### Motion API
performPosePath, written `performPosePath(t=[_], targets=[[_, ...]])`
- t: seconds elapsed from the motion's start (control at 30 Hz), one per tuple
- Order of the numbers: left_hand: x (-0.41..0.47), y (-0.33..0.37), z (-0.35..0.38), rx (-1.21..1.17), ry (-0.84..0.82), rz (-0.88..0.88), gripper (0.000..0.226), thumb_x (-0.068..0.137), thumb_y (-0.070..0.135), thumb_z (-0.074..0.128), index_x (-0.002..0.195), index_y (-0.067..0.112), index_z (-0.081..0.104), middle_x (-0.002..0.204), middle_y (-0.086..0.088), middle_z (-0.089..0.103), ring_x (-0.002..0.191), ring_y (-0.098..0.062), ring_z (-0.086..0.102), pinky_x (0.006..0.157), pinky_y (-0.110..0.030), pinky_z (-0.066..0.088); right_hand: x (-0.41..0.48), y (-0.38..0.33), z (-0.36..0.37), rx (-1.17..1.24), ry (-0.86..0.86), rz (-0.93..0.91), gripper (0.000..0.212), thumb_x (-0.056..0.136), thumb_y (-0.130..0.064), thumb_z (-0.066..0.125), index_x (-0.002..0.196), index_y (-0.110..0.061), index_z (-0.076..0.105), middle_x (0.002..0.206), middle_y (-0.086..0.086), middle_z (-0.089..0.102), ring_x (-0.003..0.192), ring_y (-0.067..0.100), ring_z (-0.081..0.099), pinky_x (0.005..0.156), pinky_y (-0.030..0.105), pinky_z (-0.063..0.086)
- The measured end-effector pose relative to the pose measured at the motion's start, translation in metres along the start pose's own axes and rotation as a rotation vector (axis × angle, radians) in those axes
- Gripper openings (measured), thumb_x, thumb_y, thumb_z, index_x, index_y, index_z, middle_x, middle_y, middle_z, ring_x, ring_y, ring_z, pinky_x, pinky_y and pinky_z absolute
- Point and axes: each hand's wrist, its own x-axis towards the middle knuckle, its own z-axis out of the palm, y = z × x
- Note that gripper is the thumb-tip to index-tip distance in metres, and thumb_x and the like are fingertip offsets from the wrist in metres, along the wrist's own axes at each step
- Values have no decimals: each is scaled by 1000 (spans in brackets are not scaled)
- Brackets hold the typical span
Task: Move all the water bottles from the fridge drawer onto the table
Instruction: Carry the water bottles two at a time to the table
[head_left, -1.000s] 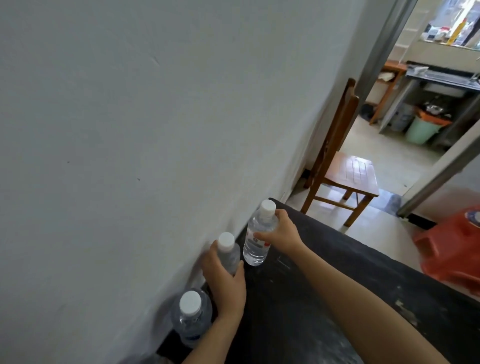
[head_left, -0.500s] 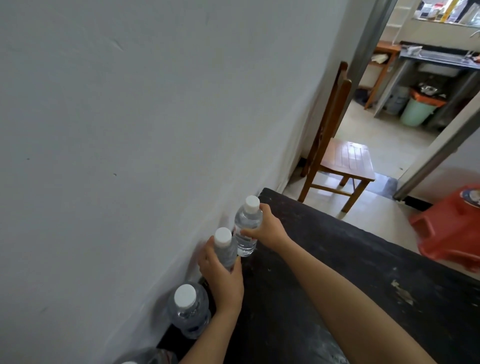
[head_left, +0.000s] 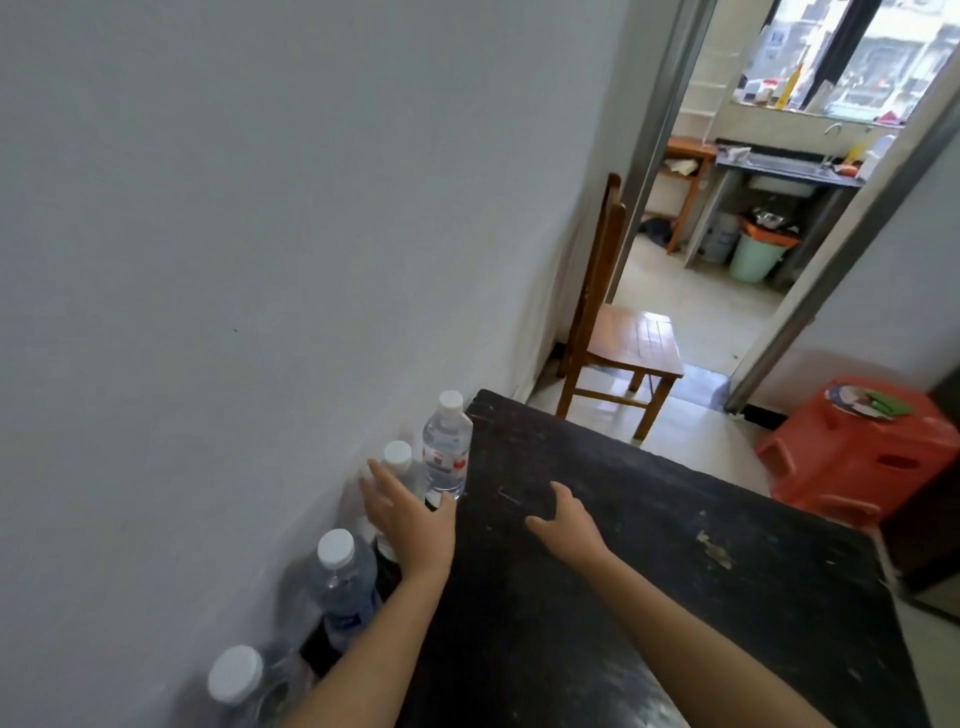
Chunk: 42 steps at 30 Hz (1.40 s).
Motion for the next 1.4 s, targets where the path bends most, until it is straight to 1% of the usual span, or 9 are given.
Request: performPosePath(t=[0.1, 0.3, 0.63, 0.77, 0.87, 1.0, 1.2, 1.3, 1.4], targets=[[-16, 9, -7, 44, -36, 10, 93, 82, 12, 66, 147, 6, 0, 153, -22, 1, 142, -36, 2, 114, -44, 9, -23, 14, -15, 21, 12, 28, 69, 90, -26, 57, 146, -15, 18, 145, 14, 33, 119, 27, 50, 95, 39, 48], [-46, 16, -31, 124, -96, 103, 90, 81, 13, 67, 147, 7, 6, 154, -19, 8, 141, -33, 10, 114, -42, 11, -65, 23, -35, 77, 132, -56, 55, 92, -21, 53, 142, -10, 31, 138, 12, 41, 95, 13, 52, 72, 22, 44], [-99, 4, -92, 248, -252, 333, 84, 87, 16, 59, 148, 14, 1, 156, -12, 2, 143, -28, 5, 116, -38, 10, -142, 58, -42, -175, 188, -195, 54, 90, -29, 57, 138, -15, 37, 143, 8, 39, 128, 22, 40, 103, 35, 39], [-119, -10, -124, 576, -359, 441, 71, 90, 29, 54, 147, 16, 13, 156, -10, -3, 143, -28, 3, 115, -38, 16, -170, 75, -43, -313, 203, -258, 57, 90, -35, 55, 140, -19, 34, 148, 6, 31, 135, 23, 31, 108, 38, 32], [-129, -19, -151, 784, -432, 566, 69, 91, 35, 49, 147, 20, 14, 156, -9, -2, 143, -28, 1, 116, -37, 12, -189, 85, -44, -500, 210, -355, 60, 91, -41, 51, 144, -24, 27, 154, 3, 18, 142, 23, 14, 114, 41, 17], [-137, -24, -182, 842, -457, 682, 65, 91, 38, 48, 146, 19, 19, 156, -6, 4, 143, -25, 0, 117, -40, 12, -219, 94, -45, -685, 275, -461, 60, 94, -45, 43, 146, -26, 20, 157, 1, 7, 144, 23, 0, 116, 40, 2], [-145, 4, -189, 731, -507, 801, 67, 91, 39, 48, 147, 21, 16, 156, -5, 3, 143, -25, 0, 117, -44, 11, -277, 103, -57, -763, 471, -438, 61, 93, -49, 40, 146, -29, 18, 157, -1, 5, 144, 22, -2, 108, 35, -10], [-154, 27, -191, 603, -541, 893, 63, 92, 37, 50, 145, 20, 20, 156, -7, 8, 143, -25, 4, 117, -40, 11, -317, 104, -71, -773, 568, -358, 62, 92, -46, 44, 146, -25, 22, 156, 2, 10, 144, 23, 3, 111, 36, -5], [-162, 42, -201, 429, -578, 933, 60, 90, 32, 54, 143, 19, 28, 155, -8, 14, 143, -25, 8, 117, -42, 12, -366, 102, -70, -709, 727, -262, 55, 88, -45, 48, 134, -15, 47, 144, 12, 40, 135, 31, 34, 108, 48, 26]])
